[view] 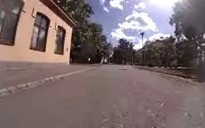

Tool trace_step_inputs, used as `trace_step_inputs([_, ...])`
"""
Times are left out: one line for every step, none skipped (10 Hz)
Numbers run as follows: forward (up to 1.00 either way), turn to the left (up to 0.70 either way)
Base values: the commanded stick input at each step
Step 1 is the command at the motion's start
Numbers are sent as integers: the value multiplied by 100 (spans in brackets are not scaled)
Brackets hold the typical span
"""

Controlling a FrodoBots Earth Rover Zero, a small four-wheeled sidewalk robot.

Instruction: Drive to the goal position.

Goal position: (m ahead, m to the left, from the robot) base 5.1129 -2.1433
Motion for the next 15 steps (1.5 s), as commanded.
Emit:
trace_step_inputs([85,0])
trace_step_inputs([85,0])
trace_step_inputs([85,0])
trace_step_inputs([85,0])
trace_step_inputs([85,0])
trace_step_inputs([85,0])
trace_step_inputs([85,0])
trace_step_inputs([85,0])
trace_step_inputs([85,0])
trace_step_inputs([85,0])
trace_step_inputs([85,0])
trace_step_inputs([85,0])
trace_step_inputs([85,0])
trace_step_inputs([85,0])
trace_step_inputs([85,0])
